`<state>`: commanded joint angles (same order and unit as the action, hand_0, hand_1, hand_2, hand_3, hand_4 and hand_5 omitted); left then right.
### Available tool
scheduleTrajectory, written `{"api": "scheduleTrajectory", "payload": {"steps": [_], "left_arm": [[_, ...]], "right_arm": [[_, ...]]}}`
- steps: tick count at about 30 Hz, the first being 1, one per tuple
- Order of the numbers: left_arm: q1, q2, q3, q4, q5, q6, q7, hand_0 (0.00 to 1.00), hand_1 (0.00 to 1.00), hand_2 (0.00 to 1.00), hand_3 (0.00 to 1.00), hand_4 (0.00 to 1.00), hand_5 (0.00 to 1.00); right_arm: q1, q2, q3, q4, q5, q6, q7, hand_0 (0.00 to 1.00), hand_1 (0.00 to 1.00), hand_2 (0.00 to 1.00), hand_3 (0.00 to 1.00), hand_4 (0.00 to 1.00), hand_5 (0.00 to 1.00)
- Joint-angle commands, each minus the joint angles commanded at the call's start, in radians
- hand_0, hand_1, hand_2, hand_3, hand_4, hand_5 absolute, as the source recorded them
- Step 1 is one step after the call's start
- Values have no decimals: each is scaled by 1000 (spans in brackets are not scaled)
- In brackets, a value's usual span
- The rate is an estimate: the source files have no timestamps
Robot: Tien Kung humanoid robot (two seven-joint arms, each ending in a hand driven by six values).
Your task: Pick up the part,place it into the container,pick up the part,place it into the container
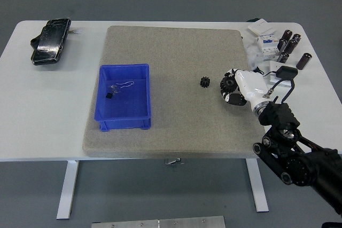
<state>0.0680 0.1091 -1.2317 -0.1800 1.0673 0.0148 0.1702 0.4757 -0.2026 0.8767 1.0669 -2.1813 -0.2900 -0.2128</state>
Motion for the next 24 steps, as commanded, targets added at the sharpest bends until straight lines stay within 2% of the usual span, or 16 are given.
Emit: {"api": "scheduleTrajectory", "payload": {"steps": [4,8,11,12,13,15,18,19,24], "left_arm": [[1,1,0,0,1,0,2,637,610,572,587,656,135],[1,1,-3,0,5,0,4,637,609,572,586,662,146],[0,1,-4,0,7,-1,5,637,609,572,586,662,146],[0,1,-4,0,7,-1,6,637,609,572,586,662,146],[0,1,-3,0,6,-1,7,636,610,572,585,663,151],[1,1,-2,0,4,0,8,636,610,572,585,663,151],[2,2,-1,0,2,0,10,636,610,572,585,663,151],[2,3,-1,0,2,0,11,636,609,572,586,666,154],[0,3,-1,0,1,1,13,636,609,572,586,666,154]], "right_arm": [[27,18,-42,52,10,0,-11,464,413,458,450,162,2],[75,87,-131,131,-1,-1,-32,475,413,457,447,170,2],[104,145,-199,155,-13,-4,-41,475,413,457,447,170,2],[112,163,-223,157,-16,-4,-42,475,413,457,447,170,2],[118,178,-243,157,-16,-5,-42,563,480,502,505,255,2],[136,203,-290,147,-10,-5,-39,563,480,502,505,255,2],[159,203,-350,122,3,-2,-32,563,480,502,505,255,2],[166,203,-366,112,7,0,-30,655,643,668,674,324,98],[178,203,-401,67,8,30,-44,655,643,668,674,324,98]]}}
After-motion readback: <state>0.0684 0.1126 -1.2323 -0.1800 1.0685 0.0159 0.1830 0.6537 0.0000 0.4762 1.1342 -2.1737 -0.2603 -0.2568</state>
